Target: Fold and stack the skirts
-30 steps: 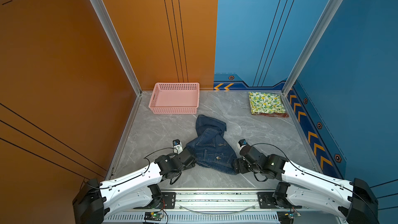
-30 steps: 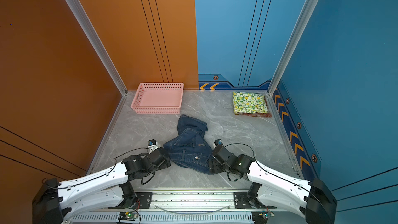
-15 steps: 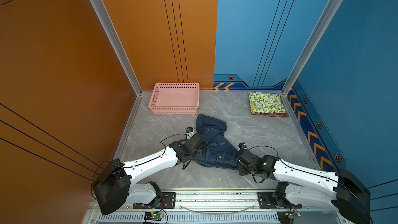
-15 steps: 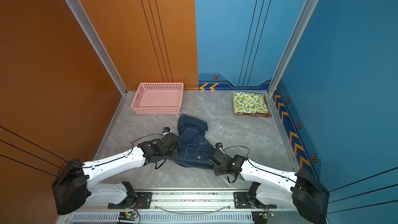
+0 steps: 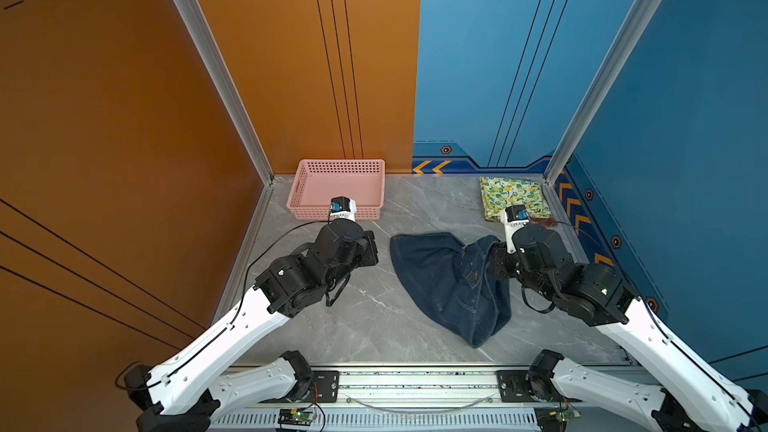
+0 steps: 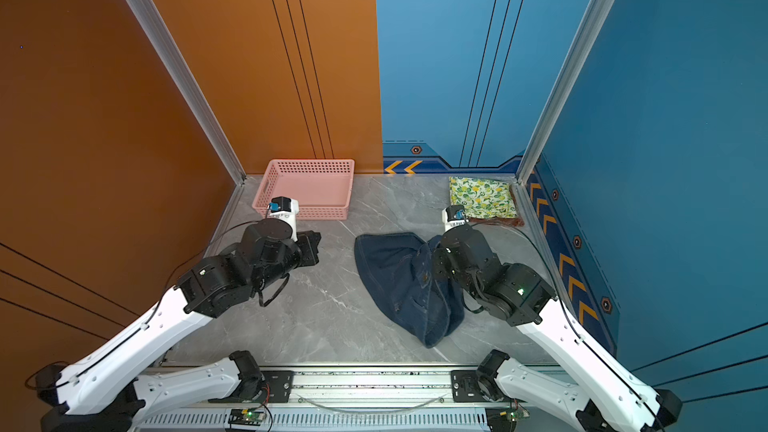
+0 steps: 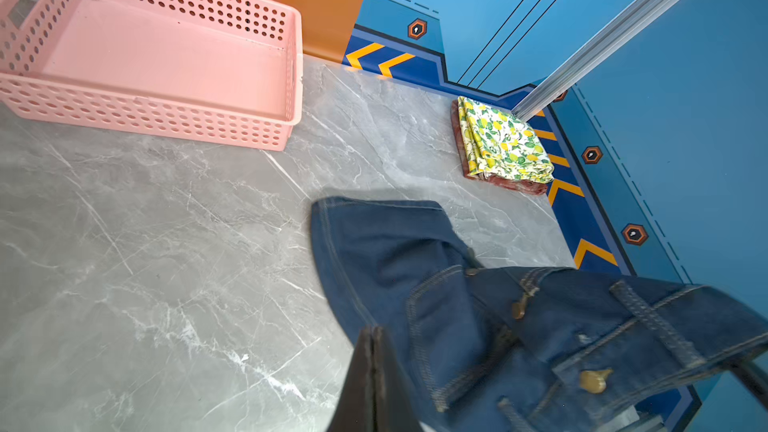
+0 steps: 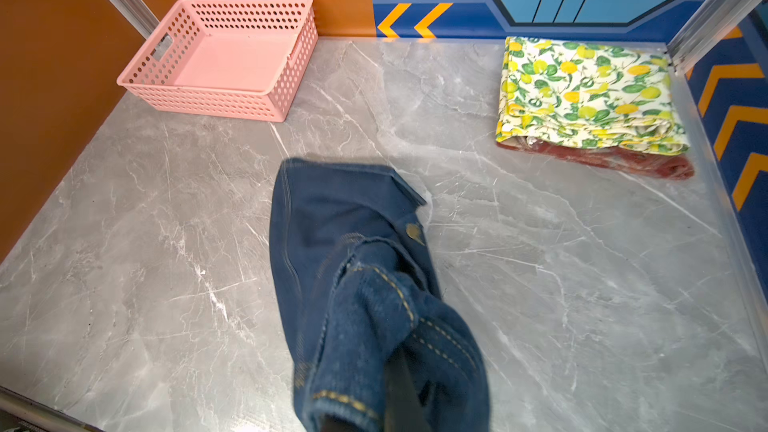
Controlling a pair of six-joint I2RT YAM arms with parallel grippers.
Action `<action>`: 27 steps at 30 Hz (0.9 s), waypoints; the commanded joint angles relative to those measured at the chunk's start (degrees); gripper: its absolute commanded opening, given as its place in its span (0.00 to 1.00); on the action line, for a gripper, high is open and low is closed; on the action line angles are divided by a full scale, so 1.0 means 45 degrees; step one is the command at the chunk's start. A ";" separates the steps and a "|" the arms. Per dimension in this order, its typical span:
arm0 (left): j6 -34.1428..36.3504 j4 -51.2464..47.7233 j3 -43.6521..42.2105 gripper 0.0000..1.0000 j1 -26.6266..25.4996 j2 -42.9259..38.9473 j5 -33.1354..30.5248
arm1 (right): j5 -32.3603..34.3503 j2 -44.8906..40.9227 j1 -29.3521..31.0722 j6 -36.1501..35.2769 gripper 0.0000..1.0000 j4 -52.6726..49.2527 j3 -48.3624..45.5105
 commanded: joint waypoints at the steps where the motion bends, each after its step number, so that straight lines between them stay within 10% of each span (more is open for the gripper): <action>1: -0.0799 -0.0534 -0.2002 0.18 -0.0391 0.0137 0.0754 | 0.0213 0.0609 0.0016 -0.0598 0.00 -0.0627 0.0010; 7: -0.2008 0.0740 -0.5368 0.62 -0.1646 -0.1158 0.0392 | 0.0372 0.1881 0.0297 -0.0816 0.00 -0.0390 0.1047; 18: -0.1255 0.1576 -0.6366 0.72 -0.1504 -0.3116 0.0109 | 0.0717 0.5383 0.0483 -0.1296 0.00 -0.0498 0.5292; 27: -0.1178 0.3081 -0.6854 0.74 -0.2026 -0.1529 0.0692 | 0.0229 0.2972 -0.0557 -0.0659 0.00 -0.0302 -0.0227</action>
